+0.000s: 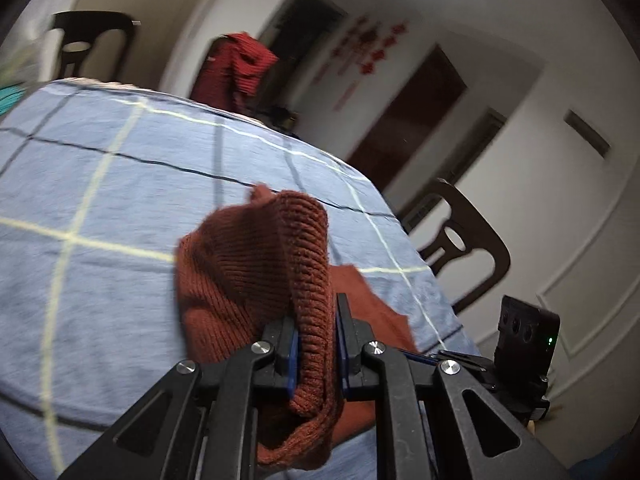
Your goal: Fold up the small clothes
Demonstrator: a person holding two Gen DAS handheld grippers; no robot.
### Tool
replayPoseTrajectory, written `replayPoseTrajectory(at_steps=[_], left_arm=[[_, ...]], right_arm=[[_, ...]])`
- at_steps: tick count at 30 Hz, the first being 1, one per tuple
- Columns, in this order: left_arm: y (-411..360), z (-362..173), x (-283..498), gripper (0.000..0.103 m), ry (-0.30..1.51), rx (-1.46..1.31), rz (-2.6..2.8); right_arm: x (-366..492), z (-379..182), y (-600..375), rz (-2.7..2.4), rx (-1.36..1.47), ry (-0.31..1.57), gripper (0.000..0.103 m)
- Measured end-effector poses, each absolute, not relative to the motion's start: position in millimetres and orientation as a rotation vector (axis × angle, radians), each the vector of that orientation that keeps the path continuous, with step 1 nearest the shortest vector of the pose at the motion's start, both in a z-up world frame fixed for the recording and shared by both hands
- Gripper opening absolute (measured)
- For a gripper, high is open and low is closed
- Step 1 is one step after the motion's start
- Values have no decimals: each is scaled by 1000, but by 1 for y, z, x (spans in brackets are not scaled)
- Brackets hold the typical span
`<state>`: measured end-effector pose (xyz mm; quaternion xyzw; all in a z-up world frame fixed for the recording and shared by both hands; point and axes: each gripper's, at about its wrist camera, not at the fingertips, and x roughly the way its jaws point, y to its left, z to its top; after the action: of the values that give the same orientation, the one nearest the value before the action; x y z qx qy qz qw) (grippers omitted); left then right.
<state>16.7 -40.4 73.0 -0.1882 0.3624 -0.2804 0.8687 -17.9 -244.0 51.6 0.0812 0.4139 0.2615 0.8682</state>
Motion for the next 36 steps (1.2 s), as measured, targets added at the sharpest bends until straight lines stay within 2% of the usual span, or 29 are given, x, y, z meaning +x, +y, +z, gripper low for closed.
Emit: replayPoseTrajectory(at_steps=[8,10,12,14,16,17,23,28,36], left_arm=[[-98,26,31,18,932,-357,-719],[-101,24,27,28,938,-360,-736],[-98,36,20,47,895,-364,-761],[-88,51,13,51,833,-370,-770],[-74,63,7,51,778,-357,-738],[-66,67,6,52,755,-337,-696],[-27,50,8,52,774,-287,-500],[-26,23,9,52,833,-295,-509],[-36,8,9,52,863,-282,-522]], right_arm=[[-17,52,-282,482,259,862,14],[-16,52,-288,481,291,868,14],[-14,51,-292,496,341,873,15],[-12,48,-296,528,398,877,21],[-9,46,-297,561,455,875,44],[-6,45,-297,581,493,877,46],[8,33,-281,699,625,958,48],[24,19,-260,668,572,1067,48],[29,20,-244,669,520,1087,48]])
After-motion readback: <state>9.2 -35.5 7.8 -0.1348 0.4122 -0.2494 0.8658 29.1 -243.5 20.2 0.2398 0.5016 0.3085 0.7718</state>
